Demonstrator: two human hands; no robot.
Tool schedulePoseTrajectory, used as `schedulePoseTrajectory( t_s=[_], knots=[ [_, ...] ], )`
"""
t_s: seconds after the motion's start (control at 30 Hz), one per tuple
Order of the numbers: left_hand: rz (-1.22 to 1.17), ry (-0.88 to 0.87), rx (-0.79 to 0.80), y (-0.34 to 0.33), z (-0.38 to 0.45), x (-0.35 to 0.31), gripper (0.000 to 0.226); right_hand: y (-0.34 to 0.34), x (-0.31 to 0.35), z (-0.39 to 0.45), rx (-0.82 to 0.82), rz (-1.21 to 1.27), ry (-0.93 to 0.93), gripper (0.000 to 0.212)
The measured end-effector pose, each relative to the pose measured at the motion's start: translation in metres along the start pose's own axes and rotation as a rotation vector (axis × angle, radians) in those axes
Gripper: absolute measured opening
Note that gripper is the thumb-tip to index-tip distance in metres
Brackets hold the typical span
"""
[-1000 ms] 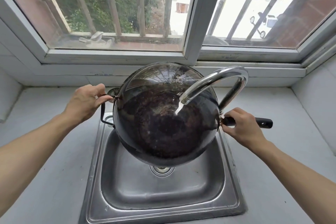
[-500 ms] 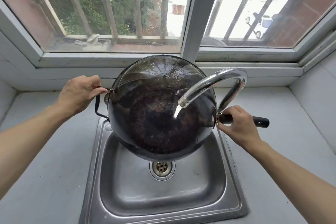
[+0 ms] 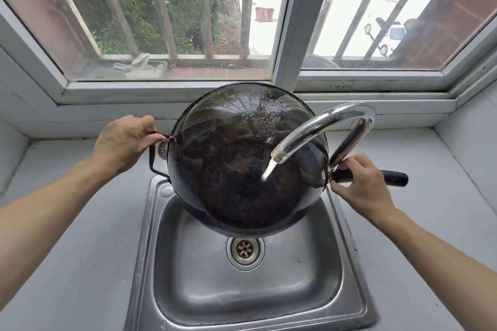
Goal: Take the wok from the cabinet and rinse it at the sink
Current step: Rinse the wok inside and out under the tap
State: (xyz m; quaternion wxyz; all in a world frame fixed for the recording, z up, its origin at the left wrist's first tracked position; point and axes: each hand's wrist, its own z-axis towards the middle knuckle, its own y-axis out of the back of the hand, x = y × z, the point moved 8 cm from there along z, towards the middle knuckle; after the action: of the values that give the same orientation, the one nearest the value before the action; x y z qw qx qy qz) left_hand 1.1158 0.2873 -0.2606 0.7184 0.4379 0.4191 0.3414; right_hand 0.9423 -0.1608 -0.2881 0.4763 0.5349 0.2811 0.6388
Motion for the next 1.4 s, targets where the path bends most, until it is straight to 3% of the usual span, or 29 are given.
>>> schedulePoseTrajectory(
  t_s=[0.4,0.73,1.4],
  knots=[
    [-0.009,0.010,0.004,0.004,0.022,-0.001,0.030,0.002,-0.001,0.001,-0.052,-0.028,-0.040,0.026],
    [-0.001,-0.126,-0.038,0.030,0.046,-0.011,0.025,-0.002,0.009,-0.008,-0.182,-0.004,-0.090,0.028],
    [0.092,-0.100,-0.063,0.062,0.018,0.033,0.018,-0.022,0.054,-0.014,-0.248,-0.011,-0.049,0.028]
  ],
)
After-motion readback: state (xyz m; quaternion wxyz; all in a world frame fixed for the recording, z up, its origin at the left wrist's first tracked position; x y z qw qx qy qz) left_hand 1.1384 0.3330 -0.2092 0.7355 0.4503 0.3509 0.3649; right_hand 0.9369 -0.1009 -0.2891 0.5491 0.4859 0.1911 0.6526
